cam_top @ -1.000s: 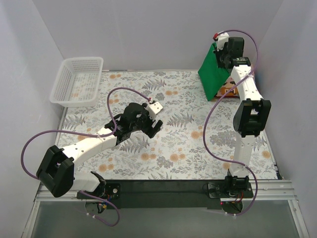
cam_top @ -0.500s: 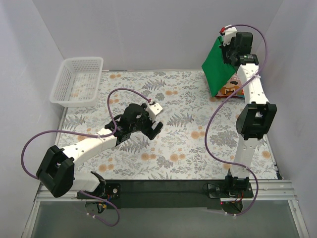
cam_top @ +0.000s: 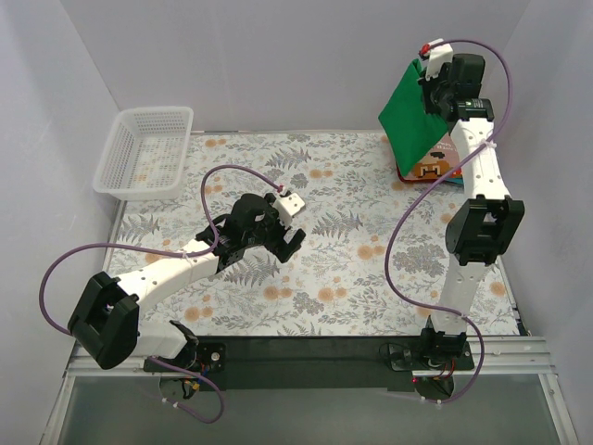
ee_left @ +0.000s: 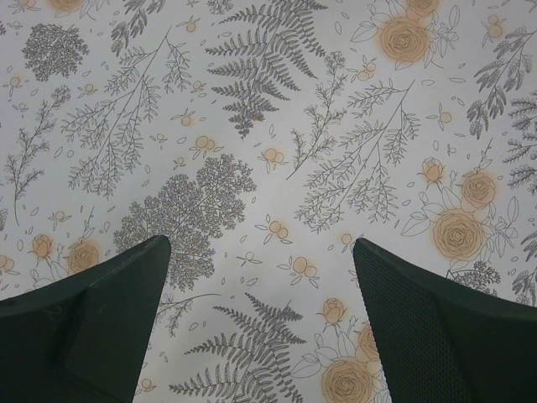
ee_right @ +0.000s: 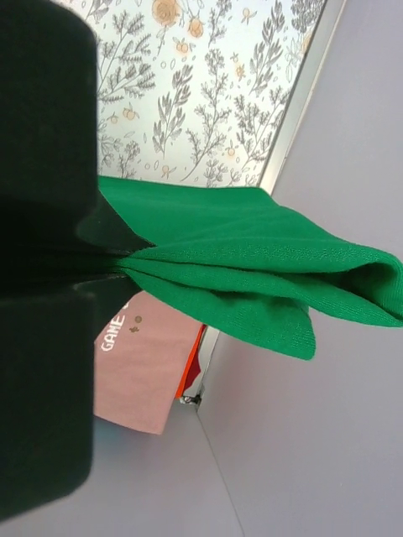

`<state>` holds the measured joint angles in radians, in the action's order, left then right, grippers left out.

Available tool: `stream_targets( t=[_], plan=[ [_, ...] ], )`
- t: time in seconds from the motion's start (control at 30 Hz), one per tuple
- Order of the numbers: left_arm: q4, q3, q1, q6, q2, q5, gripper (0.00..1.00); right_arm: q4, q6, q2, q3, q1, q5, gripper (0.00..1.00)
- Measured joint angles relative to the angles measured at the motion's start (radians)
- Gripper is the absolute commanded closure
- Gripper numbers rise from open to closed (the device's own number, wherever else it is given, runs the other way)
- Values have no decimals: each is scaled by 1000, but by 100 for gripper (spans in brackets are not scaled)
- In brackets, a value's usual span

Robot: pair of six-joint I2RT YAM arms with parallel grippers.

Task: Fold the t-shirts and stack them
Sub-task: Neatly place the folded tshirt to the corner

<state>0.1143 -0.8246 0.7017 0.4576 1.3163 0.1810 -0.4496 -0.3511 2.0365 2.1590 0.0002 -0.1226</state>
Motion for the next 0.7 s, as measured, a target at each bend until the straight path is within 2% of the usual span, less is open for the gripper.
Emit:
stream_targets(
  t=[0.7],
  plan=[
    [119, -107, 0, 3, 68, 34, 7, 15, -106, 33, 0, -107, -56, 99]
  ],
)
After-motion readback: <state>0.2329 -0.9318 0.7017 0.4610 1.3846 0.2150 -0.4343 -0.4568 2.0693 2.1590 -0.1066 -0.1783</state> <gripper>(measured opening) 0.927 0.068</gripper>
